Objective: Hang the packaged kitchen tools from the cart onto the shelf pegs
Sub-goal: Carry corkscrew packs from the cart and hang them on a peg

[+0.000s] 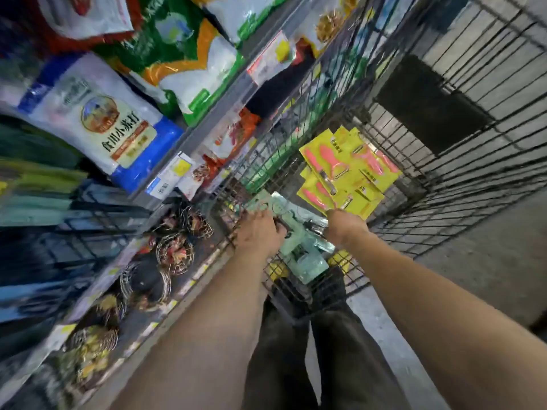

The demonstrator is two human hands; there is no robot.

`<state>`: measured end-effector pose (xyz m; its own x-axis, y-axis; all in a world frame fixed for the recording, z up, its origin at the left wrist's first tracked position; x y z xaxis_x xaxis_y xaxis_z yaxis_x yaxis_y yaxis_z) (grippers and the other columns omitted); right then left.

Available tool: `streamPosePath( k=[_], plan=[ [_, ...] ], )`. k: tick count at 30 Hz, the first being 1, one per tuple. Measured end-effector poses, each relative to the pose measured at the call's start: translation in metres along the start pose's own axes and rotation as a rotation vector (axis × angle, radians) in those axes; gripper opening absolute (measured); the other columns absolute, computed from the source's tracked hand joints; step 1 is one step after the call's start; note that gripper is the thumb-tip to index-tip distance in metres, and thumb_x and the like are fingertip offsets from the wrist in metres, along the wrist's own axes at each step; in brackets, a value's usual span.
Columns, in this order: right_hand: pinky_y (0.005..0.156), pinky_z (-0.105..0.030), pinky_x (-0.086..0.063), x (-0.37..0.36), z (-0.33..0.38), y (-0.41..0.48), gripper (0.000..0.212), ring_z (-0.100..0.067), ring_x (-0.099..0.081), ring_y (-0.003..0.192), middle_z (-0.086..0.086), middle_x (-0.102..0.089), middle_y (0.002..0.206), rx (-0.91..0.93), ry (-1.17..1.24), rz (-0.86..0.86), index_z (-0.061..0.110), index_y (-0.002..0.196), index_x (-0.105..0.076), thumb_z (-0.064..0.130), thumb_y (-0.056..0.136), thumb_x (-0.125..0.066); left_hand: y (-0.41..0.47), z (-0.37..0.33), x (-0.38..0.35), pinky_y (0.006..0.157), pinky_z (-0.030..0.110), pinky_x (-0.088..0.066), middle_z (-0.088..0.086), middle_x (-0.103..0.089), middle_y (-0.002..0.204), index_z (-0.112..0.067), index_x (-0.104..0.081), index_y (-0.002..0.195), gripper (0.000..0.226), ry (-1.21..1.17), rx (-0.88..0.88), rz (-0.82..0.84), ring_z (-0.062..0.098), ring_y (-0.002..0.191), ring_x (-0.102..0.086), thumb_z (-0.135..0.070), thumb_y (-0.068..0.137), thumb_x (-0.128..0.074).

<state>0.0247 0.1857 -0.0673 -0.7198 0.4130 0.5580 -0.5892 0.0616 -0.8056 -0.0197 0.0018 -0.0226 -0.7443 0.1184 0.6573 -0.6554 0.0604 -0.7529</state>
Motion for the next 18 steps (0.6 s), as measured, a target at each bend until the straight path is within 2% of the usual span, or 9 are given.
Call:
streamPosePath(
  k=[3, 5, 8, 11, 15, 17, 18],
  plan=[
    [0.086, -0.041, -0.059, -0.002, -0.005, 0.029, 0.035, -0.027, -0.065, 0.103, -0.009, -0.064, 0.128, -0.026, -0.03, 0.001, 0.015, 0.131, -0.056, 0.019, 0.096, -0.058, 0.023, 0.001, -0.023, 0.11, 0.046, -0.041, 0.016, -0.04, 0.158, -0.012, -0.027, 0.158, 0.062, -0.206, 0.1, 0.07, 0.037, 0.14, -0.042, -0.041, 0.104, -0.038],
    [0.081, -0.039, -0.059, -0.006, -0.002, 0.049, 0.04, -0.029, -0.065, 0.104, -0.009, -0.064, 0.126, -0.018, -0.027, 0.005, 0.016, 0.136, -0.053, 0.02, 0.096, -0.057, 0.042, 0.004, -0.04, 0.111, 0.047, -0.04, 0.017, -0.039, 0.159, -0.016, -0.025, 0.16, 0.063, -0.316, 0.176, 0.069, 0.038, 0.143, -0.04, -0.041, 0.105, -0.04],
    [0.087, -0.043, -0.059, -0.016, 0.009, 0.083, 0.052, -0.032, -0.064, 0.115, -0.01, -0.06, 0.138, 0.031, -0.016, -0.009, 0.02, 0.145, -0.048, 0.019, 0.094, -0.057, 0.07, 0.01, -0.066, 0.101, 0.048, -0.047, 0.021, -0.049, 0.148, -0.015, -0.035, 0.154, 0.057, -0.356, 0.27, 0.056, 0.04, 0.135, -0.048, -0.042, 0.105, -0.042],
    [0.097, -0.045, -0.054, -0.034, 0.017, 0.117, 0.055, -0.035, -0.057, 0.128, -0.014, -0.05, 0.15, 0.049, -0.014, -0.015, 0.018, 0.147, -0.047, 0.015, 0.094, -0.058, 0.098, 0.013, -0.093, 0.089, 0.041, -0.05, 0.022, -0.056, 0.141, -0.007, -0.043, 0.146, 0.062, -0.435, 0.358, 0.066, 0.039, 0.127, -0.056, -0.052, 0.103, -0.046],
    [0.09, -0.047, -0.057, -0.063, 0.029, 0.144, 0.046, -0.038, -0.061, 0.117, -0.014, -0.059, 0.137, 0.112, -0.13, 0.063, 0.015, 0.142, -0.05, 0.016, 0.096, -0.052, 0.121, 0.013, -0.116, 0.08, 0.039, -0.051, 0.022, -0.062, 0.134, 0.0, -0.053, 0.137, 0.079, -0.462, 0.39, 0.03, 0.037, 0.118, -0.062, -0.068, 0.096, -0.049],
    [0.089, -0.043, -0.057, -0.074, 0.029, 0.154, 0.042, -0.034, -0.061, 0.117, -0.014, -0.062, 0.132, 0.143, -0.193, 0.069, 0.014, 0.137, -0.052, 0.019, 0.095, -0.052, 0.125, 0.013, -0.12, 0.081, 0.041, -0.052, 0.024, -0.055, 0.142, 0.002, -0.039, 0.147, 0.09, -0.566, 0.46, -0.007, 0.038, 0.121, -0.062, -0.065, 0.091, -0.061],
    [0.092, -0.042, -0.056, -0.079, 0.026, 0.158, 0.044, -0.032, -0.06, 0.121, -0.013, -0.059, 0.137, 0.146, -0.173, 0.064, 0.015, 0.136, -0.052, 0.02, 0.092, -0.055, 0.125, 0.013, -0.121, 0.085, 0.042, -0.053, 0.026, -0.047, 0.148, 0.002, -0.03, 0.152, 0.099, -0.647, 0.494, -0.016, 0.039, 0.124, -0.06, -0.062, 0.087, -0.07]
  ],
)
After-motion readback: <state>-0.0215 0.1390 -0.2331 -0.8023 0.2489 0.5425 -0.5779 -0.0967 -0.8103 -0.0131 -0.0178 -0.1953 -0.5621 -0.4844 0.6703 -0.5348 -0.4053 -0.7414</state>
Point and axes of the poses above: each hand's wrist, its own y-axis towards the middle knuckle, its own x-axis out of the back of the hand, z = x × y, the point moved 3 cm from there along y, towards the middle knuckle
